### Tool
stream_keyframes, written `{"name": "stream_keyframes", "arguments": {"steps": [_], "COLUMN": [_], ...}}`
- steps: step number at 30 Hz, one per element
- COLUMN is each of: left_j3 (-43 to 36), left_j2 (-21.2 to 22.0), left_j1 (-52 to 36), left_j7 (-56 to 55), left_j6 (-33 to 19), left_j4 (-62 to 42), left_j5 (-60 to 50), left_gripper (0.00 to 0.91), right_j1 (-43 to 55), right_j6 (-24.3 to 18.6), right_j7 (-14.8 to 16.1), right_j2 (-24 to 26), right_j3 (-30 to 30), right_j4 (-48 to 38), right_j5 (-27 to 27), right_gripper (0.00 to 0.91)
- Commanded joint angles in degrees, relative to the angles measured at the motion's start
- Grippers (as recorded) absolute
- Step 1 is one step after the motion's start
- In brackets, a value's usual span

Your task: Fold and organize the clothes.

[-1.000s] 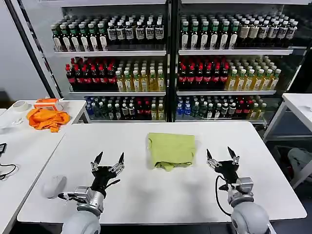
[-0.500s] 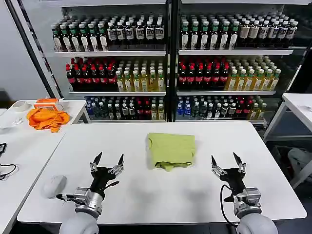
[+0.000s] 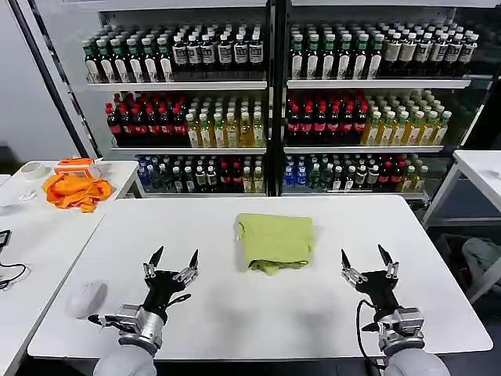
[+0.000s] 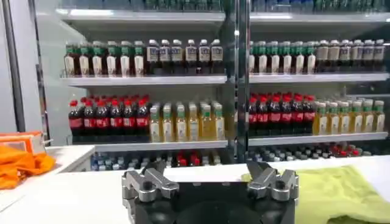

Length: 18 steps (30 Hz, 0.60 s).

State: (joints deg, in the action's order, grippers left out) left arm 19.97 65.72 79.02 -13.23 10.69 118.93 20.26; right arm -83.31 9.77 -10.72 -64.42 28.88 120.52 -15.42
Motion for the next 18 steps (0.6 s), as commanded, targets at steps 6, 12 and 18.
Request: {"name": "stream_keyframes", "arguments": {"steps": [6, 12, 18], "left_j3": [0.33, 0.45, 0.72], "left_j2": [0.11, 0.13, -0.26], "left_j1": [1.39, 1.62, 1.67], "left_j7": [0.20, 0.21, 0.13], "left_j6": [0.00, -0.08, -0.17], "left_j4": [0.96, 1.25, 1.26], "left_j5": [-0.25, -0.35, -0.31], "left_gripper": [0.907, 0.907, 0.907], "right_j1": [-1.34, -1.51, -0.57], "right_j6": [-1.46, -1.55, 0.14], "right_j7": [0.04, 0.18, -0.55], "right_j2": [-0.04, 0.07, -0.46], "right_j3": [0.51, 0.31, 0.16], "right_j4": [1.20, 1.54, 1.53], "right_j5": [1.28, 0.72, -4.04], "right_gripper": [0.907, 0.907, 0.907]}}
